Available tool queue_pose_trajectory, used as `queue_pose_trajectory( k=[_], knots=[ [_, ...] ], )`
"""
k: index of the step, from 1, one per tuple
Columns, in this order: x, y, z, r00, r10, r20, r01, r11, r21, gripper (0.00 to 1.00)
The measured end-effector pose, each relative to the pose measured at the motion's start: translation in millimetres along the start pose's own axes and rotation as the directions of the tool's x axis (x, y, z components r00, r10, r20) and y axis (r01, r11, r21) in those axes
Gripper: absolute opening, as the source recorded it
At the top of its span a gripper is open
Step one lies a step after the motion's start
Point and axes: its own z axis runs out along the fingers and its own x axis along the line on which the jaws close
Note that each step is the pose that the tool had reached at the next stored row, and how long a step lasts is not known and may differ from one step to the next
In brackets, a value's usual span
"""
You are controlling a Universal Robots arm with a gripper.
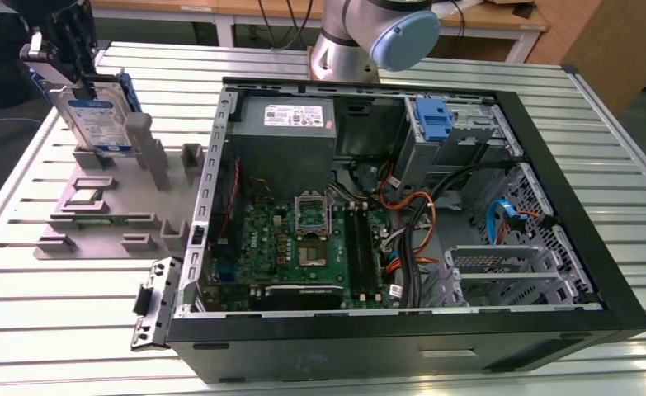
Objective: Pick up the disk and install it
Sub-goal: 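Pick up the disk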
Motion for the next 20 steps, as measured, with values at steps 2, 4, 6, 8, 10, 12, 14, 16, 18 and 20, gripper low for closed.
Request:
queue_pose_trajectory(
  k=[2,4,6,8,10,12,14,16,18,20],
  knots=[
    [0.0,0.0,0.0,1.0000,0.000,0.0000,0.000,1.0000,0.0000,0.35],
    [0.0,0.0,-0.1,1.0000,0.000,0.0000,0.000,1.0000,0.0000,0.35],
    [0.0,0.1,-1.0,1.0000,0.000,-0.0002,0.000,1.0000,-0.0005,0.35],
    [0.0,0.1,-1.5,1.0000,0.000,-0.0001,0.000,1.0000,-0.0002,0.35],
    [-0.1,0.1,-3.0,1.0000,0.000,-0.0001,0.000,1.0000,-0.0001,0.35],
    [-0.2,0.3,-5.3,1.0000,0.000,0.0001,0.000,1.0000,0.0000,0.35],
    [-0.3,0.4,-8.1,1.0000,0.000,0.0001,0.000,1.0000,0.0000,0.35],
    [-0.3,0.5,-10.7,1.0000,0.000,0.0001,0.000,1.0000,0.0000,0.35],
    [-0.4,0.7,-14.0,1.0000,0.000,0.0001,0.000,1.0000,-0.0001,0.35],
    [-0.5,0.8,-17.1,1.0000,0.000,0.0001,0.000,1.0000,0.0000,0.35]
  ],
)
